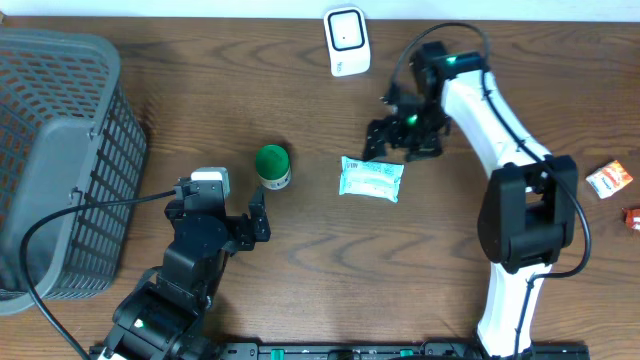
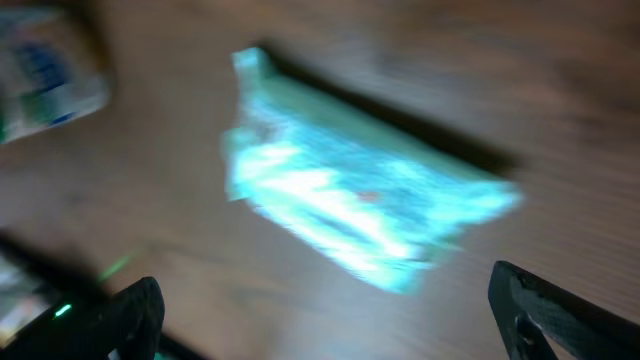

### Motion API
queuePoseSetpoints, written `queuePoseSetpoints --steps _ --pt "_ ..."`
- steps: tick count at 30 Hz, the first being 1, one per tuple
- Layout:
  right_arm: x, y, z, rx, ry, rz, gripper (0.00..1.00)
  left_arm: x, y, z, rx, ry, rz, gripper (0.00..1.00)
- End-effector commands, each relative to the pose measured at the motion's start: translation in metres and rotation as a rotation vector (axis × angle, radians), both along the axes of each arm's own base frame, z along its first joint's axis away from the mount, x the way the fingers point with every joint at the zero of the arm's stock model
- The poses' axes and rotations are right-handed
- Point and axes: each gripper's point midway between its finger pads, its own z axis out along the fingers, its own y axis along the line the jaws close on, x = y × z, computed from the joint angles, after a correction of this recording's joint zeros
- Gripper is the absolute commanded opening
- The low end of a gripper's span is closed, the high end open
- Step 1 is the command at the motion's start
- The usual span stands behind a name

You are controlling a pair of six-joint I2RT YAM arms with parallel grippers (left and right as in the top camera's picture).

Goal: Scan the item barcode
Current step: 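Reach the right gripper over to the light-blue wipes pack, then grasp the wipes pack with the right gripper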

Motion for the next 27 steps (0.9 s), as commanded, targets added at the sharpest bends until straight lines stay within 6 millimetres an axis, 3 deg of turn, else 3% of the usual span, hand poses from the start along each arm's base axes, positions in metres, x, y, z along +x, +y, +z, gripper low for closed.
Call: queuePoseSetpoints --steps 1,6,16,22,27 --pt "-0.008 0.012 0.001 0.108 0.048 -0.032 0.99 0.001 0.003 0.002 0.014 -0.011 0.009 0.98" --pt "-0.005 -0.002 -0.023 0.064 0.001 -0.003 0.99 0.001 0.003 0.002 0.014 -0.011 0.009 0.98" --pt "0.009 -0.012 -0.028 0.059 -0.099 0.076 0.99 0.001 0.003 0.002 0.014 -0.011 0.009 0.98" --pt "0.014 -0.012 -0.033 0.059 -0.127 0.102 0.99 0.001 0.003 0.002 0.014 -0.011 0.009 0.98" --pt "0.007 -0.005 -0.051 0.080 -0.076 0.117 0.99 0.001 0.003 0.002 0.014 -0.011 0.009 0.98"
